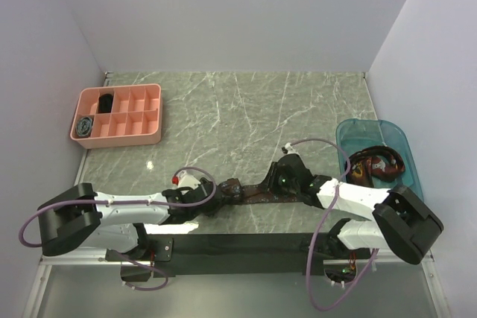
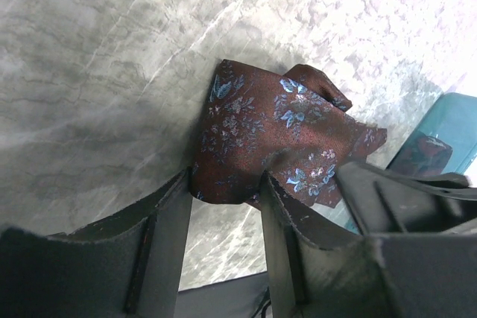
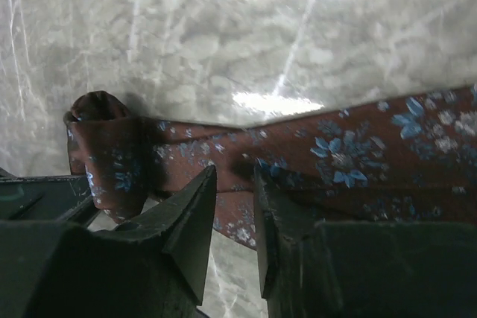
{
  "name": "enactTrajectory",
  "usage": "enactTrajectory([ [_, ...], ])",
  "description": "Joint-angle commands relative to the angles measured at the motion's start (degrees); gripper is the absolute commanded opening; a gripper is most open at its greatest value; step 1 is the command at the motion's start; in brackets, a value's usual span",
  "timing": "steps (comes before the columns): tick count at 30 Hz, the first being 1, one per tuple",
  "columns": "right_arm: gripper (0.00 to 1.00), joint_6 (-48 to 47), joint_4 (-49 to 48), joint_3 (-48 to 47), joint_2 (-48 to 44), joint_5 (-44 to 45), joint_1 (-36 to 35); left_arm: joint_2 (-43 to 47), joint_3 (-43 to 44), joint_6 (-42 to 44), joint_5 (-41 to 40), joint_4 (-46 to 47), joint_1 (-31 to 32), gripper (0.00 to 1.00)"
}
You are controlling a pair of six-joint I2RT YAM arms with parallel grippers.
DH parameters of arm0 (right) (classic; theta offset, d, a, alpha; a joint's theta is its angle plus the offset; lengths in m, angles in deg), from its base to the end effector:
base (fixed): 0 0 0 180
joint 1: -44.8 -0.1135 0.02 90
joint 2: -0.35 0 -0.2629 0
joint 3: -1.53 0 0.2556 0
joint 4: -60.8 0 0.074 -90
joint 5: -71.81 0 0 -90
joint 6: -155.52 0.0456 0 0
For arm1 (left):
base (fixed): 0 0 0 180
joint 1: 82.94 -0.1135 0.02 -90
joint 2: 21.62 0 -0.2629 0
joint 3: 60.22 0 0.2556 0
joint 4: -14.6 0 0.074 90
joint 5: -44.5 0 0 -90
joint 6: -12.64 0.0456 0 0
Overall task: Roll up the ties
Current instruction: Roll the tie
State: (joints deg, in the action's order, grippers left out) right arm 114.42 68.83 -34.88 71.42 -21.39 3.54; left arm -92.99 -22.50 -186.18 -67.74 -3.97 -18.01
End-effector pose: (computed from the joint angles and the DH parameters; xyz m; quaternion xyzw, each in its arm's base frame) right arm 0.1733 0.1554 0.1358 0.0498 0.9143 0.3021 0.2651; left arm 0.1088 -0.1919 0.1291 -0.4049 0.8378 -0.3073 0.1995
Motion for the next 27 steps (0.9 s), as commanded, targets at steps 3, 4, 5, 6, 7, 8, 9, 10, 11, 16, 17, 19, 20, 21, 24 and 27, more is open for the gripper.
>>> enactTrajectory([
  [3, 0.36, 5.7, 0.5, 1.2, 0.8, -2.8, 1.4, -0.9, 2.4, 1.5, -2.9, -3.3, 0.2, 0.47],
  [4, 0.37, 5.6, 0.1, 0.9, 1.5, -3.4, 2.0, -0.9, 2.4, 1.4, -3.1, -3.4, 0.2, 0.47],
  [5, 0.37, 5.3, -0.1, 0.5, 2.7, -4.2, 3.4, -0.8, 2.0, 1.5, -3.3, -3.0, 0.2, 0.47],
  [6, 0.37, 4.3, -0.4, -0.7, 5.2, -4.6, 4.2, -0.6, 1.8, 1.7, -3.5, -2.8, 0.1, 0.47],
  [7, 0.37, 3.7, -0.8, -1.6, 6.6, -4.9, 4.9, -0.6, 1.5, 2.1, -3.5, -2.5, -0.1, 0.47],
  [8, 0.37, 2.8, -1.2, -2.4, 8.0, -5.2, 5.7, -0.7, 1.3, 2.7, -3.5, -1.8, -1.0, 0.47],
  [9, 0.37, 1.4, -2.3, -4.4, 11.5, -7.1, 7.5, -0.7, 1.2, 4.7, -3.3, -1.3, -1.6, 0.47],
  [10, 0.37, 0.6, -3.2, -5.5, 13.4, -8.3, 8.3, -1.0, 1.3, 5.7, -3.2, -0.8, -2.2, 0.47],
  [11, 0.37, -0.1, -3.8, -6.5, 15.0, -9.3, 9.3, -1.7, 1.9, 6.6, -3.3, -0.8, -3.4, 0.47],
  [16, 0.35, -6.2, -7.1, -12.3, 18.9, -14.5, 10.5, -4.8, 6.1, 13.4, -5.3, -2.6, -4.7, 0.48],
  [17, 0.35, -6.4, -8.4, -12.0, 16.1, -15.3, 10.4, -5.2, 7.2, 13.7, -5.4, -3.3, -4.7, 0.48],
  [19, 0.39, -7.4, -10.6, -11.3, 13.4, -16.8, 10.1, -5.2, 7.7, 14.6, -5.7, -3.5, -4.7, 0.48],
  [20, 0.41, -7.9, -10.5, -11.4, 11.2, -17.1, 9.9, -4.7, 7.5, 14.6, -5.9, -3.4, -4.7, 0.48],
  [21, 0.43, -9.2, -10.5, -11.9, 10.4, -17.5, 9.7, -4.7, 7.3, 14.8, -5.9, -3.0, -4.6, 0.48],
  [24, 0.5, -11.2, -10.5, -13.5, 9.4, -19.5, 8.4, -4.6, 7.1, 14.9, -5.7, -2.9, -4.7, 0.48],
  [27, 0.54, -11.6, -10.3, -14.7, 11.0, -19.3, 6.5, -5.2, 7.4, 15.1, -5.0, -3.0, -4.7, 0.48],
])
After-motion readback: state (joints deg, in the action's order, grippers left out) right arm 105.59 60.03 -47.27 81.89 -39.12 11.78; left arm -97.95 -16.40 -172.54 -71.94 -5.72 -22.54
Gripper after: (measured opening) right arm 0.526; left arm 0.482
